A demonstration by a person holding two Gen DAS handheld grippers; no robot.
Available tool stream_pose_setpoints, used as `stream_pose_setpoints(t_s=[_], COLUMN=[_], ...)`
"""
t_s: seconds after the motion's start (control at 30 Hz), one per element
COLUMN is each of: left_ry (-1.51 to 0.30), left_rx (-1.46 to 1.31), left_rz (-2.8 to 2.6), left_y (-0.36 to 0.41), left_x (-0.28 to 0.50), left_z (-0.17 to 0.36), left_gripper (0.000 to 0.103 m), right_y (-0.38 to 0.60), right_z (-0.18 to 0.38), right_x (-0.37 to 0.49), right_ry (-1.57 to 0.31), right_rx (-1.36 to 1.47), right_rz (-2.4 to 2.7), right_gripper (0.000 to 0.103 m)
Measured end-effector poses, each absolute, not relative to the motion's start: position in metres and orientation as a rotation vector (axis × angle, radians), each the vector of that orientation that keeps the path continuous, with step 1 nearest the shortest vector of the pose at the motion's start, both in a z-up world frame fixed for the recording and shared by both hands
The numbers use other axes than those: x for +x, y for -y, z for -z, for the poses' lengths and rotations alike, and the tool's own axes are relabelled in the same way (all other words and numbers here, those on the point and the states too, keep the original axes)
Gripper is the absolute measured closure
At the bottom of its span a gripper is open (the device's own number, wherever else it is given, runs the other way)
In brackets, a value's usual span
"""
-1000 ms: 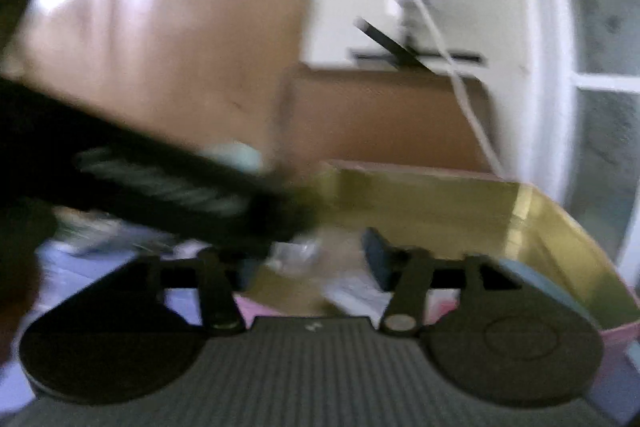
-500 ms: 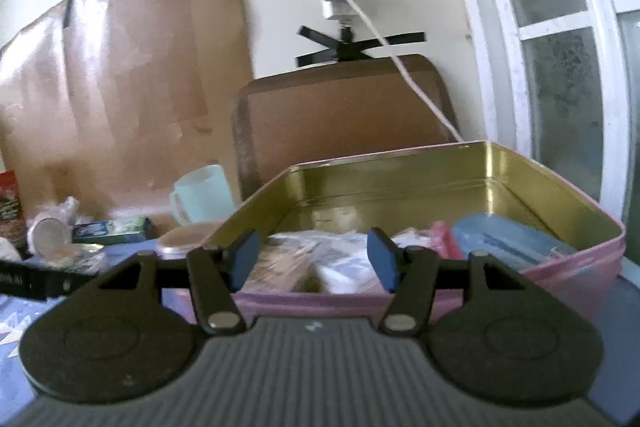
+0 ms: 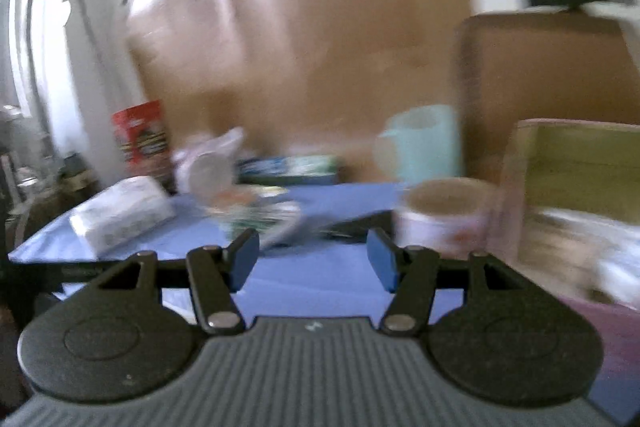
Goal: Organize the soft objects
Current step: 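Grasp the bag of noodles with the right tool and lift it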
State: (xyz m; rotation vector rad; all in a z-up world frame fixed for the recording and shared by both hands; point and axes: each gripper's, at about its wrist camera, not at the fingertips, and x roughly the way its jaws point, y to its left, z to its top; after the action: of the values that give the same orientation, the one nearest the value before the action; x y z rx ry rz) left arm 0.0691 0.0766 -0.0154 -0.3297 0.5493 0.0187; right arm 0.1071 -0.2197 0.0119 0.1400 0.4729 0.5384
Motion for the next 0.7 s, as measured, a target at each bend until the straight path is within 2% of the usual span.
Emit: stream_pose_setpoints(t_s=[0.17,0.23,0.43,0.7], left_ry=[-0.526,-0.518,-0.493,-0.423], left_rx=[-0.441,-0.472,-0.504,-0.526], left_rz=[0.001,0.01,0.006,-0.13], left_y=[-0.093,-0.097,-0.101,-0.112], left_x=[0.068,0.067,0.062,0.049], left_z=[0.019,0.02,0.019,0.014], left_gripper=[0.015,0.015,0.015,0.015], right_y=[0.141,0.109,0.045,0.007], right_z=[-0.021,-0.021,-0.007,0.033], right_x=[0.173,0.201,0.289,0.321], right_ry=[-0.56,-0.605,-0.766,-0.969], right_rx=[0.124,0.106,0.071,-0.047], right_rz=[-0.636,-0.632,-0.548,-0.565], right_gripper=[0.04,0.035,0.036,0.035])
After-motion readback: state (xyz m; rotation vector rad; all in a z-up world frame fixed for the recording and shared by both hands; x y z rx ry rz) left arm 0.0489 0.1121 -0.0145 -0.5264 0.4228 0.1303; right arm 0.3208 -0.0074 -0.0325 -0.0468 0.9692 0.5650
